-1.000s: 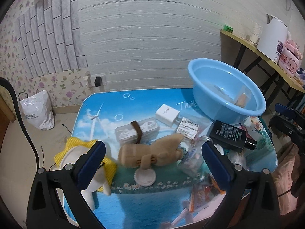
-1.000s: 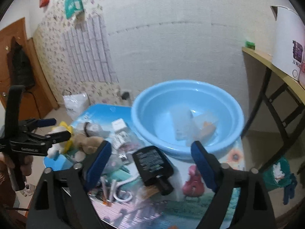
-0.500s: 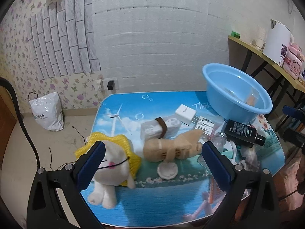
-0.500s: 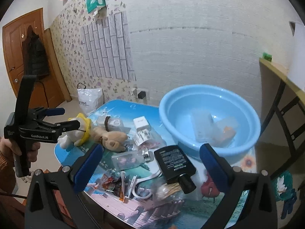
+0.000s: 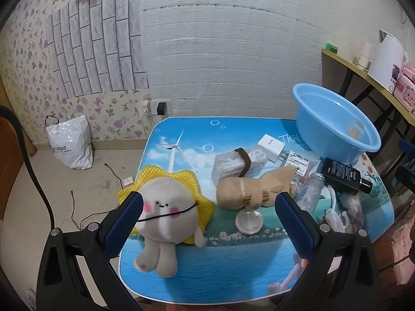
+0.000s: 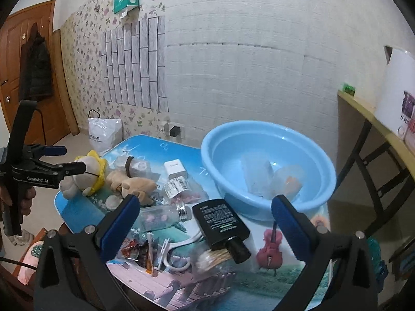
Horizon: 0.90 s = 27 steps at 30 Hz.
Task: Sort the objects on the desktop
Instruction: 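Withdraw both tools from the basin back toward the items on the table, then grasp the white plush toy with left tool while right grasps black bottle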
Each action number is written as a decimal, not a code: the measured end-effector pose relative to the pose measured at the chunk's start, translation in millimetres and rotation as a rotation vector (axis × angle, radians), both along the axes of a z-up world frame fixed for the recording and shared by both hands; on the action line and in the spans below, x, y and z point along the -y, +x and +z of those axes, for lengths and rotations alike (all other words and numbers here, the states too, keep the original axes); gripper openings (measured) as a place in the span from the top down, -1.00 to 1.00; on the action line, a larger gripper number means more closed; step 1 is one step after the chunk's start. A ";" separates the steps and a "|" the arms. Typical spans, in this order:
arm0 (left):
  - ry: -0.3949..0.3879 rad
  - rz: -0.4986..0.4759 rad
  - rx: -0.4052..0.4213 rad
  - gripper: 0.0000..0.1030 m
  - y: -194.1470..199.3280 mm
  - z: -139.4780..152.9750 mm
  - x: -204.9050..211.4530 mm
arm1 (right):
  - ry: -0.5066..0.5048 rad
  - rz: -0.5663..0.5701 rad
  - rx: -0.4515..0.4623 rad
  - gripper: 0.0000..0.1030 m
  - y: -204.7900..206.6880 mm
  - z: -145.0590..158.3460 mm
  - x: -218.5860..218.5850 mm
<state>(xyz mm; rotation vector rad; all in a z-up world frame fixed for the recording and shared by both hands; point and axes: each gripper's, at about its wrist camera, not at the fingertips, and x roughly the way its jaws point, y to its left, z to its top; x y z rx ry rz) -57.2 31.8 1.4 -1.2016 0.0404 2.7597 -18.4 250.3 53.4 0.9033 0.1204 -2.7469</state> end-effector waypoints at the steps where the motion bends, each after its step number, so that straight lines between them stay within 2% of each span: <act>1: 0.001 0.004 0.001 -0.98 0.0 -0.4 1.6 | -0.007 0.000 0.013 -1.00 -1.0 -1.8 0.0; 5: 0.008 0.022 0.003 -0.98 0.2 -2.2 9.0 | -0.026 -0.006 0.047 -1.00 -3.8 -9.8 -1.5; 11: 0.000 0.053 0.015 -0.98 2.5 -8.9 21.5 | -0.002 -0.050 0.084 -1.00 -4.8 -23.5 -9.7; 18: 0.008 0.106 0.055 -0.98 8.1 -24.3 46.8 | -0.061 -0.081 0.179 -1.00 -10.9 -44.8 -18.5; 27: 0.017 0.119 0.084 -0.98 2.4 -36.1 52.4 | -0.066 -0.101 0.217 -1.00 -17.2 -57.8 -20.6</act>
